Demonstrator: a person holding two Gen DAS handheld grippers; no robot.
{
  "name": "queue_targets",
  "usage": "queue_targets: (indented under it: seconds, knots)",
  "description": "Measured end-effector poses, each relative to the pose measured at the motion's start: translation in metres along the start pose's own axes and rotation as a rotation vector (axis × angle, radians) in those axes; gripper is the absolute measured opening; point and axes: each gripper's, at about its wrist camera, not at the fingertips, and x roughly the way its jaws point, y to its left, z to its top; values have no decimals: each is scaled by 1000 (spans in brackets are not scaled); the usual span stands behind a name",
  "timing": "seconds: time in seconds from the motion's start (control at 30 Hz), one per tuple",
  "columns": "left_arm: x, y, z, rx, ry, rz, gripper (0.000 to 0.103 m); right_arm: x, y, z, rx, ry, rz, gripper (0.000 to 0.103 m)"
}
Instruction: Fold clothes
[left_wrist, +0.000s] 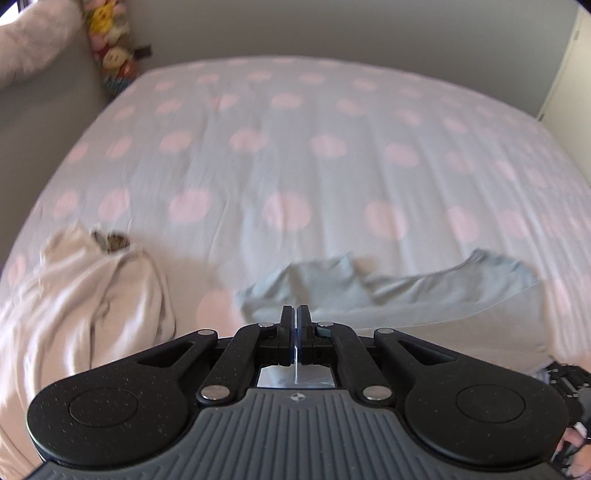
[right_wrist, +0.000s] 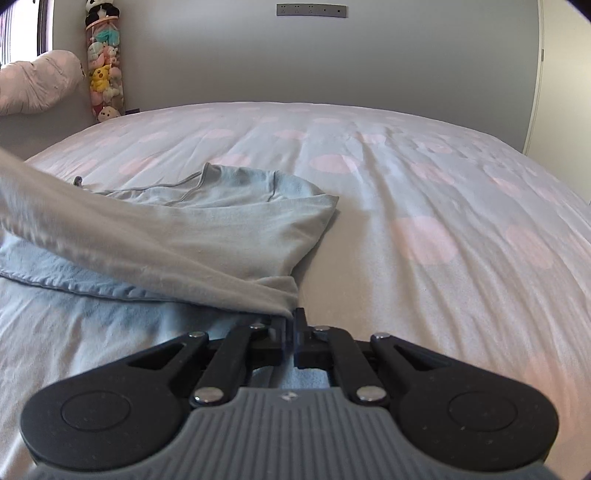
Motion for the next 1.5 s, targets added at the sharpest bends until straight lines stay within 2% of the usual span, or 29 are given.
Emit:
queue_targets:
  seconds: [0.13, 0.2, 0.3, 0.47, 0.57, 0.63, 0.7, 0.83, 0.9, 0.97, 1.0, 1.1, 1.17, 1.27, 1.4, 1.5]
  knots:
    - [40, 13, -15, 3, 56, 79, 0, -1, 2, 0, -9, 3, -1, 4]
    - [55, 19, -20, -16, 81, 85, 0, 1, 0, -1, -2, 6, 4, 4]
    - [65, 23, -26, -29, 87, 54, 0, 4, 2, 1, -18, 8, 3, 4]
    - [64, 22, -32, -11, 66, -44, 0, 5, 3, 2, -38, 13, 8, 5]
    - [54, 23, -41, -4, 33, -97, 9, 2, 2, 1, -39, 17, 12, 5]
    - [47, 24, -49, 4, 7, -127, 25, -1, 1, 1, -41, 24, 12, 6]
    - [46, 25, -58, 9, 5, -151, 32, -5, -1, 1, -26, 28, 14, 7]
    - [50, 29, -77, -7, -5, -172, 36, -18, -8, 0, 14, 33, 22, 12]
    - [53, 32, -84, -36, -22, -196, 35, -26, -13, -1, 27, 28, 10, 19]
    - [55, 33, -90, -66, -40, -236, 21, -31, -18, -1, 46, 17, -18, 24]
    - [56, 32, -93, -73, -53, -248, 9, -33, -21, -1, 58, 15, -35, 24]
    - [51, 30, -96, -72, -107, -259, 2, -36, -33, 1, 126, -4, -68, 24]
    - [49, 29, -93, -63, -117, -271, 2, -34, -39, 6, 183, 2, -56, 25]
    - [46, 29, -86, -47, -124, -287, 2, -22, -47, 23, 257, 31, 15, 25]
    - [44, 30, -79, -41, -131, -314, 2, 5, -56, 67, 283, 55, 69, 25]
    - [43, 31, -77, -43, -135, -331, 2, 35, -72, 98, 354, 96, 92, 35]
